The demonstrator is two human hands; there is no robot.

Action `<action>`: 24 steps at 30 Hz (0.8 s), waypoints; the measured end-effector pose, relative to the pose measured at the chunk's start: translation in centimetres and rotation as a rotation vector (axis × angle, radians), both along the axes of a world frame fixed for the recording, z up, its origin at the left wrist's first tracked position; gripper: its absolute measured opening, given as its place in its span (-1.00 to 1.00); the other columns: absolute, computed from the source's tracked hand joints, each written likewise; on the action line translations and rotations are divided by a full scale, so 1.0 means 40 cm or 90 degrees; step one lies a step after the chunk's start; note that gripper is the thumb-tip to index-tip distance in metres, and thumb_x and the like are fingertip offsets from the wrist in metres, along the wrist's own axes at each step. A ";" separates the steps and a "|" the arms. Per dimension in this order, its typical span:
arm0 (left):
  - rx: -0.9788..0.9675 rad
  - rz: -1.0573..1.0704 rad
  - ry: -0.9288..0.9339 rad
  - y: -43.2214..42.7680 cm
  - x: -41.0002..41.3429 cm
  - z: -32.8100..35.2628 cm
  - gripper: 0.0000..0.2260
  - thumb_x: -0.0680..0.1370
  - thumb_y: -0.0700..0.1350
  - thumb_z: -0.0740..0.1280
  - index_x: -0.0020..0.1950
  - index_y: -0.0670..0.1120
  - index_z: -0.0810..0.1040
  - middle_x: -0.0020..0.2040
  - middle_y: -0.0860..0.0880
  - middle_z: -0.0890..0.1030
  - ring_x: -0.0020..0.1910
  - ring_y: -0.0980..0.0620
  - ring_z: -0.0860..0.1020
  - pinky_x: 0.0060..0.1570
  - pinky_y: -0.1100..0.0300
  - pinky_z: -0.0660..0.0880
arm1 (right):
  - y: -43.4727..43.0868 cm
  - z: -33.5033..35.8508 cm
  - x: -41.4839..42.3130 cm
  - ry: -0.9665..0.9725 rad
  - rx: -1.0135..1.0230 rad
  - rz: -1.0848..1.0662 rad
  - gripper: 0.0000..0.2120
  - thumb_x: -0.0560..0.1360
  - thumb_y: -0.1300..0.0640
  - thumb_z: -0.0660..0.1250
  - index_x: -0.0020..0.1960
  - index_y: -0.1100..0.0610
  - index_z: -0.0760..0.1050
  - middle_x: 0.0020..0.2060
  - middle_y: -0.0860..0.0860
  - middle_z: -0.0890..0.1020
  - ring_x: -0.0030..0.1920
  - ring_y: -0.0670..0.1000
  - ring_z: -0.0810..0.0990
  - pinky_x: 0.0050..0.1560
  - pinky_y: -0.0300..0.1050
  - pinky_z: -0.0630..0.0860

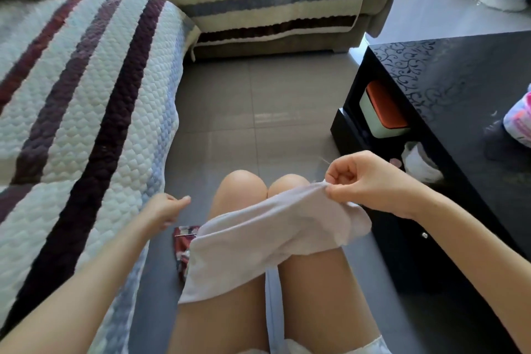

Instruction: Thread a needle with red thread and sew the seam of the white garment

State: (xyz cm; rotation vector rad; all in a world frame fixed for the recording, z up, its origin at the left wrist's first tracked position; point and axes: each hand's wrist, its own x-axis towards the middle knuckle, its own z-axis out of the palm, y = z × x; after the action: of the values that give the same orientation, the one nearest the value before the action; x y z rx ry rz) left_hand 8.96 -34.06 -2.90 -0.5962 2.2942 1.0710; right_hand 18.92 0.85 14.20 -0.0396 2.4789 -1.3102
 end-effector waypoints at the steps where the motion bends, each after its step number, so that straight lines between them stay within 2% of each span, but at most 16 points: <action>1: 0.006 0.039 -0.041 -0.021 0.007 -0.030 -0.68 0.58 -0.01 0.32 -0.29 -0.07 0.31 -0.37 -0.07 0.29 -0.45 0.05 0.23 -0.43 0.27 0.14 | -0.013 -0.010 -0.004 0.010 0.023 0.013 -0.84 0.41 0.27 0.37 -0.34 0.19 0.50 -0.56 -0.14 0.37 -0.48 -0.14 0.30 -0.41 -0.27 0.29; 3: 0.014 0.089 -0.100 -0.043 0.018 -0.077 -0.74 0.58 -0.01 0.33 -0.20 -0.12 0.37 -0.34 -0.10 0.35 -0.39 0.01 0.32 -0.32 0.22 0.26 | -0.031 -0.024 -0.013 0.035 0.061 0.021 -0.81 0.39 0.25 0.39 -0.38 0.15 0.47 -0.58 -0.15 0.35 -0.48 -0.16 0.28 -0.39 -0.26 0.28; 4: 0.020 0.107 -0.121 -0.048 0.020 -0.096 -0.77 0.57 0.00 0.33 -0.08 -0.16 0.43 -0.24 -0.14 0.42 -0.30 -0.04 0.40 -0.21 0.15 0.33 | -0.040 -0.031 -0.020 0.045 0.077 0.020 -0.80 0.39 0.25 0.39 -0.39 0.13 0.47 -0.59 -0.16 0.35 -0.49 -0.16 0.28 -0.40 -0.28 0.27; 6: 0.022 0.121 -0.152 -0.060 0.019 -0.133 -0.64 0.56 0.01 0.35 0.20 -0.21 0.44 0.00 -0.21 0.48 -0.05 -0.12 0.48 -0.04 0.05 0.37 | -0.054 -0.039 -0.033 0.065 0.095 0.011 -0.79 0.38 0.24 0.41 -0.39 0.09 0.47 -0.60 -0.17 0.34 -0.50 -0.15 0.27 -0.41 -0.29 0.25; 8: 0.044 0.123 -0.186 -0.058 0.012 -0.155 -0.54 0.55 0.04 0.35 0.32 -0.22 0.41 0.19 -0.26 0.49 0.14 -0.20 0.52 -0.04 0.02 0.41 | -0.068 -0.045 -0.047 0.065 0.096 0.007 -0.80 0.39 0.23 0.42 -0.37 0.09 0.49 -0.60 -0.16 0.32 -0.49 -0.14 0.26 -0.41 -0.30 0.23; 9: 0.064 0.117 -0.225 -0.055 0.006 -0.163 -0.50 0.54 0.07 0.36 0.34 -0.22 0.41 0.26 -0.26 0.48 0.20 -0.21 0.51 -0.06 0.01 0.44 | -0.077 -0.051 -0.057 0.059 0.094 0.009 -0.81 0.39 0.23 0.42 -0.36 0.10 0.50 -0.61 -0.17 0.32 -0.50 -0.14 0.25 -0.42 -0.31 0.22; 11: 0.106 0.089 -0.341 -0.040 0.004 -0.180 -0.43 0.52 0.16 0.35 0.33 -0.24 0.43 0.21 -0.25 0.53 0.16 -0.10 0.54 -0.07 0.08 0.47 | -0.094 -0.059 -0.077 0.050 0.100 0.014 -0.82 0.40 0.23 0.42 -0.35 0.11 0.51 -0.61 -0.17 0.32 -0.51 -0.14 0.25 -0.43 -0.33 0.21; 13: 0.136 0.062 -0.447 -0.024 0.018 -0.190 -0.40 0.49 0.17 0.37 0.22 -0.34 0.44 0.10 -0.26 0.57 0.21 0.00 0.52 0.15 0.11 0.46 | -0.104 -0.063 -0.096 0.051 0.113 0.014 -0.82 0.40 0.25 0.42 -0.35 0.12 0.51 -0.62 -0.16 0.32 -0.52 -0.14 0.25 -0.45 -0.36 0.20; 14: 0.159 0.051 -0.487 -0.019 0.022 -0.199 -0.45 0.45 0.13 0.41 0.15 -0.32 0.47 0.07 -0.28 0.57 0.22 -0.07 0.53 0.23 0.02 0.43 | -0.107 -0.064 -0.105 0.050 0.116 0.013 -0.82 0.40 0.26 0.42 -0.34 0.13 0.51 -0.63 -0.16 0.31 -0.53 -0.14 0.25 -0.46 -0.36 0.21; 16: 0.179 0.040 -0.502 -0.017 0.026 -0.213 -0.56 0.39 0.05 0.46 0.12 -0.19 0.48 0.10 -0.25 0.58 0.06 -0.20 0.63 0.10 -0.11 0.55 | -0.112 -0.063 -0.117 0.046 0.119 0.017 -0.83 0.41 0.25 0.42 -0.33 0.15 0.51 -0.63 -0.16 0.30 -0.54 -0.13 0.25 -0.47 -0.36 0.20; 18: 0.198 0.061 -0.493 -0.023 0.022 -0.222 -0.68 0.45 -0.05 0.42 0.10 -0.21 0.52 0.04 -0.21 0.62 -0.11 -0.16 0.65 -0.16 0.00 0.62 | -0.115 -0.065 -0.125 0.043 0.124 0.023 -0.84 0.42 0.23 0.42 -0.32 0.16 0.52 -0.62 -0.15 0.31 -0.53 -0.14 0.25 -0.45 -0.30 0.21; 19: 0.213 0.092 -0.480 -0.023 0.023 -0.216 -0.82 0.50 -0.12 0.36 -0.02 -0.23 0.53 -0.12 -0.18 0.63 -0.24 -0.09 0.63 -0.29 0.13 0.60 | -0.118 -0.067 -0.127 0.043 0.125 0.026 -0.85 0.42 0.22 0.42 -0.31 0.17 0.53 -0.62 -0.15 0.32 -0.53 -0.14 0.25 -0.45 -0.28 0.22; 20: 0.233 0.127 -0.462 -0.015 0.030 -0.197 -0.87 0.54 -0.20 0.28 -0.19 -0.21 0.49 -0.33 -0.13 0.56 -0.42 0.01 0.53 -0.45 0.28 0.51 | -0.121 -0.067 -0.127 0.041 0.126 0.030 -0.86 0.42 0.22 0.42 -0.30 0.17 0.53 -0.62 -0.15 0.32 -0.53 -0.14 0.25 -0.45 -0.28 0.22; 21: 0.244 0.161 -0.448 -0.012 0.028 -0.199 -0.76 0.57 -0.27 0.20 -0.32 -0.16 0.40 -0.51 -0.07 0.43 -0.58 0.08 0.39 -0.58 0.36 0.35 | -0.120 -0.068 -0.127 0.041 0.124 0.028 -0.86 0.42 0.22 0.42 -0.30 0.18 0.54 -0.62 -0.15 0.32 -0.53 -0.14 0.25 -0.45 -0.29 0.22; 22: 0.261 0.191 -0.438 -0.010 0.033 -0.191 -0.68 0.57 -0.33 0.12 -0.38 -0.14 0.31 -0.60 -0.04 0.32 -0.68 0.12 0.27 -0.67 0.39 0.21 | -0.121 -0.067 -0.126 0.043 0.123 0.029 -0.87 0.42 0.23 0.42 -0.29 0.19 0.54 -0.61 -0.14 0.32 -0.52 -0.13 0.25 -0.46 -0.30 0.23; 24: 0.289 0.247 -0.420 -0.013 0.046 -0.174 -0.62 0.58 -0.40 0.02 -0.42 -0.15 0.26 -0.66 -0.05 0.26 -0.78 0.12 0.17 -0.77 0.39 0.07 | -0.119 -0.062 -0.119 0.051 0.122 0.028 -0.87 0.42 0.25 0.42 -0.29 0.21 0.54 -0.62 -0.15 0.32 -0.53 -0.13 0.26 -0.47 -0.35 0.23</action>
State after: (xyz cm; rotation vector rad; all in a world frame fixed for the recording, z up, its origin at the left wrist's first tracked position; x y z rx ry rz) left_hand 10.79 -34.58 -9.88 -1.0381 1.3477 1.2757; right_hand 14.14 -3.90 11.70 -0.1035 2.6440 -1.0688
